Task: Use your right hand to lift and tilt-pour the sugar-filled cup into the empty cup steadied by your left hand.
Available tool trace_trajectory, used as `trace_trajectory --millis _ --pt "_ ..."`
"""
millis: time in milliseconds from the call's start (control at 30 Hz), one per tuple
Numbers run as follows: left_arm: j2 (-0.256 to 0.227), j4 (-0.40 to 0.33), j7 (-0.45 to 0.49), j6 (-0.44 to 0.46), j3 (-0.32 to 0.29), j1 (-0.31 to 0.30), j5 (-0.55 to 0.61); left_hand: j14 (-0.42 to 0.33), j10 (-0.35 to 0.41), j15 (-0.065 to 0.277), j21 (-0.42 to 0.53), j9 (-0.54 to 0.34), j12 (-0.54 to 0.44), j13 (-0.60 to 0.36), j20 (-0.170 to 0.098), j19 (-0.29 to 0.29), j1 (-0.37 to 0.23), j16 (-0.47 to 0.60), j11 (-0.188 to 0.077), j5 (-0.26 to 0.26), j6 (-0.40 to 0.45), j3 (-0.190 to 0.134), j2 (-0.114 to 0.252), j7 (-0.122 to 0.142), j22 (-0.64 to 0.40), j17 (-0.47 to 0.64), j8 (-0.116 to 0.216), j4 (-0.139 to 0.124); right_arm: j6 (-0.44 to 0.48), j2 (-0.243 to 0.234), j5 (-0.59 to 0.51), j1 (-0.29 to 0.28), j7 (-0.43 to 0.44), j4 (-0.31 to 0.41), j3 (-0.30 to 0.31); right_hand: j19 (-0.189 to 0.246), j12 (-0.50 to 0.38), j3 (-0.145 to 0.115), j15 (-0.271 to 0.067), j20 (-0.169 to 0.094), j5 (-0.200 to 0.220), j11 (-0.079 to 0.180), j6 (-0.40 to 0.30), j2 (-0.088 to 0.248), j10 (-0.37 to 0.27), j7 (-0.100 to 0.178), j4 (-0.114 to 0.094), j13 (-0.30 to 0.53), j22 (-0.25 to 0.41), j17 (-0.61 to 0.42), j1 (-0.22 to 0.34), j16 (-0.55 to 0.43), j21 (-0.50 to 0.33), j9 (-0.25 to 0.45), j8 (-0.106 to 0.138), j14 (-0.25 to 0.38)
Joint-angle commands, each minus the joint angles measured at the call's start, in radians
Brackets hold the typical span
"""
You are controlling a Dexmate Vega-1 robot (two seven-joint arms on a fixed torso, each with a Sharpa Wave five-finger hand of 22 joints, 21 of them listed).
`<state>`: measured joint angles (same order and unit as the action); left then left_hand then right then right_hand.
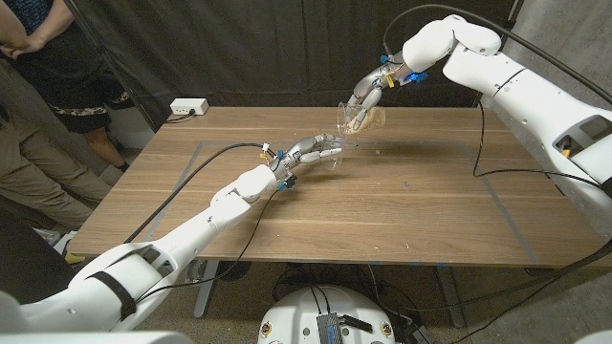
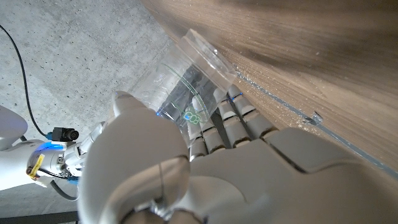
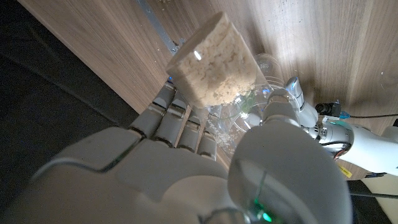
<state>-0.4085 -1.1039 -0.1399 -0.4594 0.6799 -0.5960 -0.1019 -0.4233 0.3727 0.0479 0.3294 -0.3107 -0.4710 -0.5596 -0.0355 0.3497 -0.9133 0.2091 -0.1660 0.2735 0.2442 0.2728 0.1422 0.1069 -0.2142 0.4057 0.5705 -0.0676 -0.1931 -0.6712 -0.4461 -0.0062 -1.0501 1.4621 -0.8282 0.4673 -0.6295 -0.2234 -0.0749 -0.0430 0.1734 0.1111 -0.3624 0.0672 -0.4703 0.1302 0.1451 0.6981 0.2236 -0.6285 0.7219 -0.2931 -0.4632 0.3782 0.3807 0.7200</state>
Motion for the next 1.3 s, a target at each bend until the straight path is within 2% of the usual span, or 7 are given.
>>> trace_trajectory --millis 33,733,1300 --pt "0.009 0.023 -0.005 -0.017 0.001 0.008 0.002 -0.003 0.006 0.129 0.004 -0.003 -0.008 -0.003 -0.002 -0.003 -0.010 -0.004 -0.001 -0.002 0.008 -0.001 0.000 0.006 0.000 0.005 0.006 -0.006 -0.016 0.003 -0.041 0.006 -0.008 0.012 -0.008 0.000 0.000 -0.009 -0.160 -0.064 0.006 0.004 -0.010 0.014 -0.008 -0.002 -0.003 0.005 0.000 -0.004 0.001 -0.008 -0.005 0.004 0.001 0.011" --pt "0.012 0.021 -0.001 -0.024 0.004 0.004 0.007 -0.005 0.008 0.130 0.006 -0.002 -0.009 -0.004 -0.003 -0.003 -0.011 -0.003 -0.002 -0.004 0.009 -0.001 -0.001 0.007 0.000 0.005 0.009 -0.007 -0.023 -0.006 -0.105 -0.001 -0.030 0.066 -0.007 0.002 0.004 -0.010 -0.160 -0.066 0.006 0.001 -0.017 0.015 -0.011 -0.001 -0.002 0.007 0.000 -0.013 0.005 -0.016 -0.007 0.006 0.001 0.019" --pt "0.029 0.058 0.002 -0.058 0.008 0.012 0.009 -0.005 0.009 0.131 0.007 -0.001 -0.010 -0.004 -0.003 -0.004 -0.013 -0.003 0.000 -0.004 0.008 -0.001 -0.001 0.007 0.001 0.005 0.010 -0.008 -0.023 -0.004 -0.125 -0.006 -0.050 0.092 -0.007 0.002 0.008 -0.010 -0.160 -0.066 0.006 0.002 -0.019 0.017 -0.011 -0.002 -0.003 0.009 0.000 -0.021 0.005 -0.022 -0.007 0.008 -0.001 0.025"
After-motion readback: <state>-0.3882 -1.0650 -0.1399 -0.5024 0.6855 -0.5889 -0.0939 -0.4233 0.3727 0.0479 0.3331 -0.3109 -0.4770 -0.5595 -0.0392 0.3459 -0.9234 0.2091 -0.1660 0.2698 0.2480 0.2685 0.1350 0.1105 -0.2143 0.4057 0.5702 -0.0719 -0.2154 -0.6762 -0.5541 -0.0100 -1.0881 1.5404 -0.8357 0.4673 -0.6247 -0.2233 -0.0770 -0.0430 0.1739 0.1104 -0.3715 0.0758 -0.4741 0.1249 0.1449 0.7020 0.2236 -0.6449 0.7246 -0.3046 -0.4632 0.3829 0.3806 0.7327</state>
